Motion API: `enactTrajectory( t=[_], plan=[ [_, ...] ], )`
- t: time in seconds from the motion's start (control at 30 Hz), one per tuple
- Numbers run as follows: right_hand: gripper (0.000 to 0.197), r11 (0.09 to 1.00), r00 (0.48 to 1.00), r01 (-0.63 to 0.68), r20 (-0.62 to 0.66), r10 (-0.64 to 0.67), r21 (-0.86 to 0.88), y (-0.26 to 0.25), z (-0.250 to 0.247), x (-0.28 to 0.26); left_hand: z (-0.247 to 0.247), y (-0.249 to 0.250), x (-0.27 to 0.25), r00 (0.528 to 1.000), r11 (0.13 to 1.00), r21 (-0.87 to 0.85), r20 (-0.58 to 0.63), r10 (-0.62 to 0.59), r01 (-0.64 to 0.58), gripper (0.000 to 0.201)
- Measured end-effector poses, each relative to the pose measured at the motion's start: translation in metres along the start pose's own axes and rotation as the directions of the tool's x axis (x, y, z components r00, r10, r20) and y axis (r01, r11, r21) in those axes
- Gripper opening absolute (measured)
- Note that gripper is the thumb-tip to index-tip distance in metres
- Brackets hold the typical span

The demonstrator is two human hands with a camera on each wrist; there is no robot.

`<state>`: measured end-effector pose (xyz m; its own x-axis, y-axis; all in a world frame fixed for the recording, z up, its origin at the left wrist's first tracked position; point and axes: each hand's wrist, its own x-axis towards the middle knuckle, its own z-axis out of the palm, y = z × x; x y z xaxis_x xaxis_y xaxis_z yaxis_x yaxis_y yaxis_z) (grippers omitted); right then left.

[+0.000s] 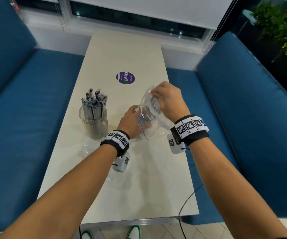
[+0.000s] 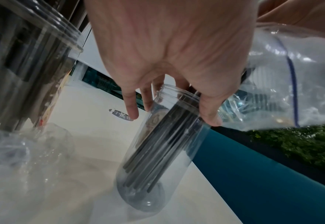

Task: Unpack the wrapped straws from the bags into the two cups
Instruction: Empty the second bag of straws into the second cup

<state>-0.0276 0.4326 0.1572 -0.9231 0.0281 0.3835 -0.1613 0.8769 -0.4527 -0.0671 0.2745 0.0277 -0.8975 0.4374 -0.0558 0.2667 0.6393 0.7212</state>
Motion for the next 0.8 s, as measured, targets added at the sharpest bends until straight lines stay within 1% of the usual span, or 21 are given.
enactTrajectory(
  t=[0.03, 0.07, 0.1, 0.13, 0.2, 0.23, 0.3, 0.33, 0.37, 0.4, 0.43, 0.47, 0.5, 0.53, 0.57, 0.6, 0.63, 0.7, 0.77, 0.8],
  plan=[
    [0.021, 0.999, 0.997, -0.001, -0.073, 0.005, 0.045, 0.000, -0.002, -0.002, 0.001, 0.000, 0.000, 1.000, 1.000, 0.001, -0.007, 0.013, -0.013, 0.074],
    [0.026, 0.996, 0.993, -0.022, -0.117, 0.033, 0.092, -0.002, -0.004, -0.004, 0.001, 0.000, 0.000, 1.000, 1.000, 0.007, -0.014, 0.028, -0.028, 0.071],
    [0.027, 0.991, 0.991, -0.048, -0.120, 0.063, 0.125, -0.004, -0.006, -0.006, 0.001, 0.000, -0.001, 0.999, 0.999, 0.009, -0.017, 0.037, -0.037, 0.070],
    [0.024, 0.989, 0.990, -0.073, -0.108, 0.087, 0.129, -0.004, -0.007, -0.006, 0.001, 0.001, -0.001, 0.999, 1.000, -0.001, -0.018, 0.031, -0.031, 0.070],
    [0.010, 0.987, 0.985, -0.116, -0.116, 0.128, 0.108, -0.005, -0.006, -0.005, 0.000, 0.002, -0.001, 1.000, 1.000, -0.023, -0.024, 0.009, -0.009, 0.072],
    [0.009, 0.984, 0.979, -0.144, -0.129, 0.157, 0.108, -0.006, -0.006, -0.003, 0.000, 0.003, -0.001, 1.000, 1.000, -0.012, -0.021, 0.013, -0.013, 0.071],
    [0.018, 0.976, 0.968, -0.189, -0.149, 0.203, 0.103, -0.010, -0.008, -0.001, -0.002, 0.003, -0.001, 0.999, 0.998, 0.044, 0.009, 0.039, -0.040, 0.069],
    [0.025, 0.977, 0.971, -0.193, -0.126, 0.204, 0.095, -0.011, -0.010, 0.000, -0.003, 0.002, -0.002, 0.999, 0.997, 0.061, 0.022, 0.045, -0.046, 0.068],
    [0.032, 0.979, 0.980, -0.185, -0.061, 0.190, 0.088, -0.012, -0.013, -0.001, -0.003, 0.000, -0.002, 0.999, 0.996, 0.072, 0.028, 0.043, -0.045, 0.066],
    [0.045, 0.982, 0.984, -0.174, 0.040, 0.171, 0.073, -0.013, -0.017, -0.003, -0.003, -0.002, -0.001, 0.999, 0.996, 0.072, 0.033, 0.043, -0.045, 0.066],
    [0.062, 0.985, 0.975, -0.165, 0.156, 0.156, 0.044, -0.013, -0.020, -0.006, -0.004, -0.001, -0.002, 0.998, 0.996, 0.077, 0.036, 0.044, -0.047, 0.068],
    [0.075, 0.988, 0.953, -0.154, 0.263, 0.150, -0.009, -0.012, -0.023, -0.007, -0.003, -0.001, -0.001, 0.998, 0.996, 0.079, 0.038, 0.045, -0.048, 0.071],
    [0.076, 0.989, 0.933, -0.133, 0.327, 0.149, -0.069, -0.010, -0.024, -0.008, -0.004, 0.001, -0.002, 0.999, 0.996, 0.080, 0.038, 0.039, -0.042, 0.072],
    [0.064, 0.988, 0.926, -0.101, 0.350, 0.137, -0.119, -0.009, -0.024, -0.007, -0.005, 0.003, -0.003, 0.999, 0.997, 0.076, 0.032, 0.026, -0.029, 0.073],
    [0.047, 0.987, 0.934, -0.065, 0.339, 0.112, -0.148, -0.009, -0.023, -0.006, -0.005, 0.004, -0.003, 1.000, 0.998, 0.062, 0.023, 0.010, -0.011, 0.074],
    [0.033, 0.988, 0.948, -0.047, 0.305, 0.091, -0.148, -0.009, -0.022, -0.005, -0.005, 0.006, -0.004, 1.000, 0.999, 0.039, 0.011, 0.001, -0.001, 0.075],
    [0.026, 0.990, 0.966, -0.054, 0.246, 0.085, -0.133, -0.009, -0.019, -0.005, -0.005, 0.007, -0.005, 1.000, 1.000, -0.002, 0.000, -0.016, 0.016, 0.077],
    [0.033, 0.993, 0.985, -0.078, 0.144, 0.090, -0.090, -0.011, -0.014, -0.009, -0.003, 0.008, -0.006, 0.999, 0.996, -0.086, -0.043, -0.030, 0.026, 0.070],
    [0.041, 0.996, 0.991, -0.055, 0.117, 0.063, -0.071, -0.012, -0.008, -0.017, -0.003, 0.007, -0.007, 0.998, 0.993, -0.116, -0.063, -0.013, 0.006, 0.061],
    [0.038, 0.996, 0.993, -0.051, 0.099, 0.058, -0.071, -0.011, -0.004, -0.020, -0.002, 0.005, -0.006, 0.998, 0.993, -0.120, -0.059, 0.002, -0.009, 0.061]
  ],
)
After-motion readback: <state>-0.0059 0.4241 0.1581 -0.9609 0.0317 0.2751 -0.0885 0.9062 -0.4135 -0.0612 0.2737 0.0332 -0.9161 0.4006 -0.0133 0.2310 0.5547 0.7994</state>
